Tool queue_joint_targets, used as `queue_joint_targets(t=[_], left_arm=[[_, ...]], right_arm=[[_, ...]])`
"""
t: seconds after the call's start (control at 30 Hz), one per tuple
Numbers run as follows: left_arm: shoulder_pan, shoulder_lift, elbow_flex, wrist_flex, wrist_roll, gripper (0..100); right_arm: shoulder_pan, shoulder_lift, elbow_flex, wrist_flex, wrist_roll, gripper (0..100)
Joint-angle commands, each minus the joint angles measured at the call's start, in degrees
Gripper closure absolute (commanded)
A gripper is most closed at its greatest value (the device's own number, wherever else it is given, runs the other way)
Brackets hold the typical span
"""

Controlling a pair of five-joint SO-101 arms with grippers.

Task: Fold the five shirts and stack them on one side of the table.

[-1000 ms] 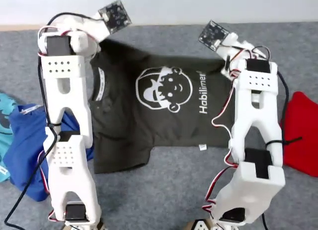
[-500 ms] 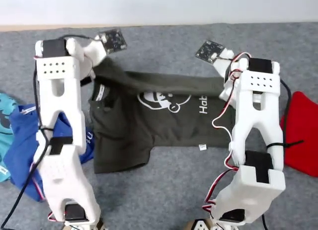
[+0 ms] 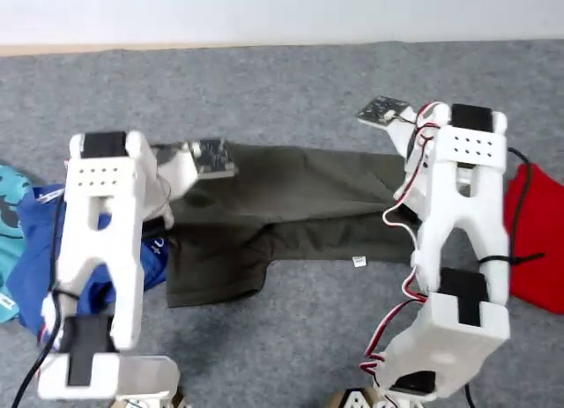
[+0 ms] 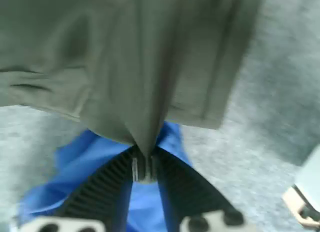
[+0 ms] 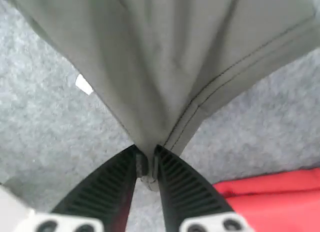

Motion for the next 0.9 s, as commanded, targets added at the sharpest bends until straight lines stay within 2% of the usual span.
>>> queue_joint_targets(t=[0.0,0.33,0.5,0.67,0.87], left_arm=[[0.3,-5.9,6.0,1.7,-1.1,100],[1.2,-8.7,17.1,1.6,-1.1,99],[0.8,-6.4,17.3,0.7,-1.1,99],[1.1,-5.3,17.5,0.2,-1.1,99],[0.7,-4.5,17.4,0.3,-1.0,93]], right_arm=[[2.0,-3.4,-3.3,2.2,1.7,98.7],[1.5,-3.2,1.9,3.2,4.2,98.7],[1.5,-3.6,8.0,-2.2,4.5,98.7],[1.5,-3.4,8.4,-2.8,4.5,98.7],[1.8,-3.4,8.5,-2.7,4.6,97.2]])
